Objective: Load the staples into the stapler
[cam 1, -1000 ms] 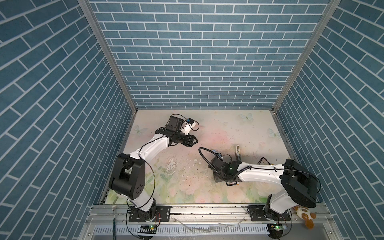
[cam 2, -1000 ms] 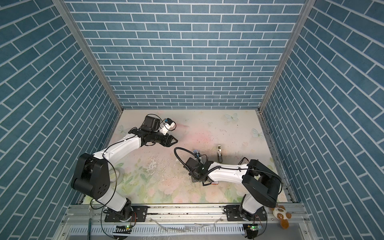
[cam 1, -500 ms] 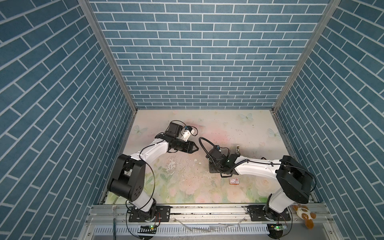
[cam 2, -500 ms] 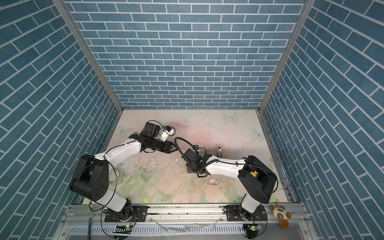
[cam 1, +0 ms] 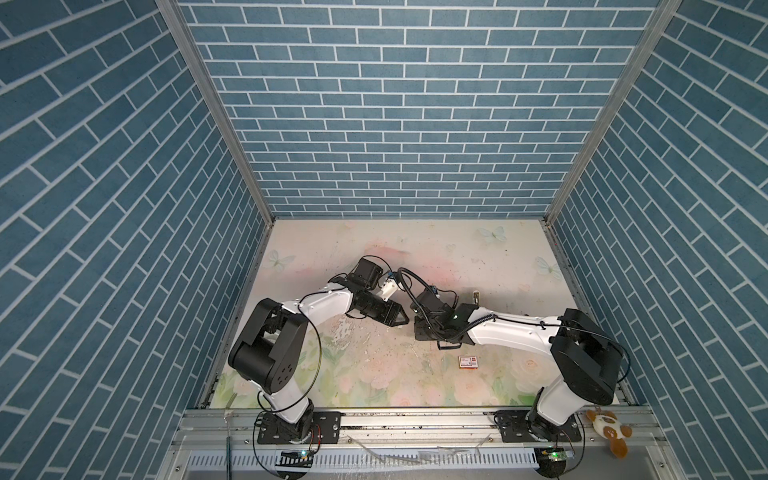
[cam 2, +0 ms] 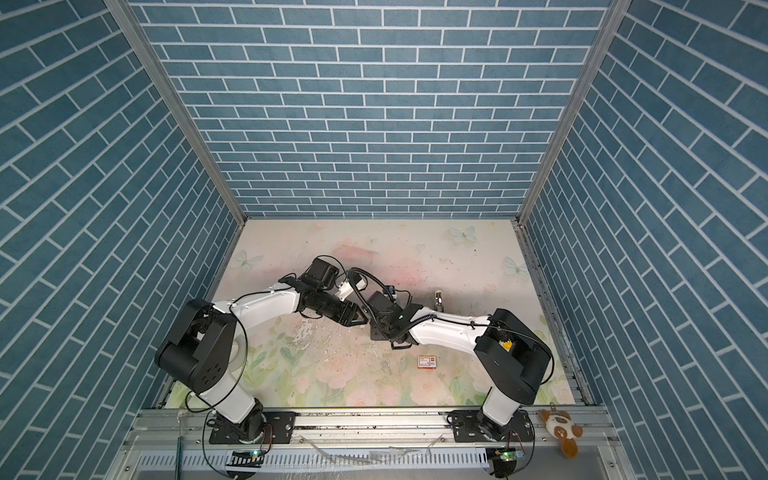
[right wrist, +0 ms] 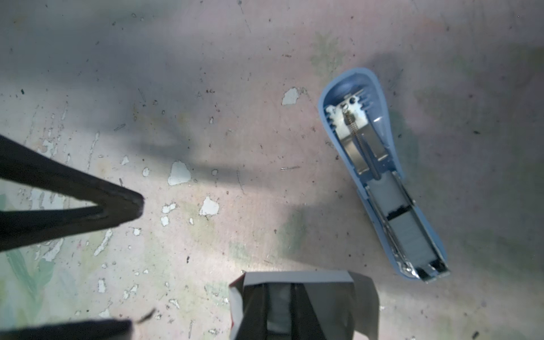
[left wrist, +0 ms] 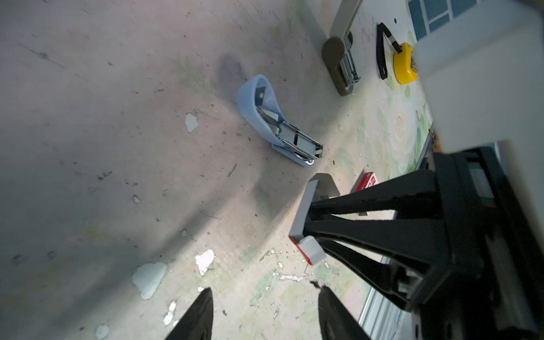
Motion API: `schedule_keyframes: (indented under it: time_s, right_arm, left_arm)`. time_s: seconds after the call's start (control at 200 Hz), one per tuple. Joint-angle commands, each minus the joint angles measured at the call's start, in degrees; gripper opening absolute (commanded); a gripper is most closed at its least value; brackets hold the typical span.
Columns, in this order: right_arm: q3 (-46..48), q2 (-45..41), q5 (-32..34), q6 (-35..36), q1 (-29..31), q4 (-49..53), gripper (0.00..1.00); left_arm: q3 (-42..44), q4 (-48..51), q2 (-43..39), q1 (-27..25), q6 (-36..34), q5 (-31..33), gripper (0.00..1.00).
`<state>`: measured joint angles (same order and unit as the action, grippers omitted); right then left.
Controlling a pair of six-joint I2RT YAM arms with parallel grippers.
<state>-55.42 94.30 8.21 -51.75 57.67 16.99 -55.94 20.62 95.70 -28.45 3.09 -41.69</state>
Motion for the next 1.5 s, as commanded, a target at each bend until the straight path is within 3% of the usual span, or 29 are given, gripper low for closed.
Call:
schedule_keyframes:
  time_s: [0.0, 0.195, 0.565, 1.145, 1.495]
  right_arm:
    - [1.61, -1.15, -0.56, -2.83, -0.19, -1.13, 0.06]
    - [3.17, -2.4, -0.65, -3.01, -0.15, -2.03, 0.06]
    - [5.21, -3.38, -1.44, -3.1, -0.1, -4.21, 0.07]
    - [7.52, -5.71, -1.77, -3.01, -0.02, -6.31, 0.07]
    - [8.58, -7.46, 0.08, -1.92, 0.0, -5.14, 0.07]
  left_arm:
    - [-0.26, 0.29, 1.57, -1.09, -1.24, -0.99, 0.59]
    - [-0.22, -0.28, 3.74, -4.26, -0.74, -0.85, 0.58]
    - [-0.31, -2.58, 4.17, -5.52, 0.88, -2.51, 0.58]
    - [-2.17, 0.47, 9.28, -6.8, 0.82, 1.92, 0.55]
    - [-2.73, 3.03, 4.81, -6.34, -1.58, 3.84, 0.55]
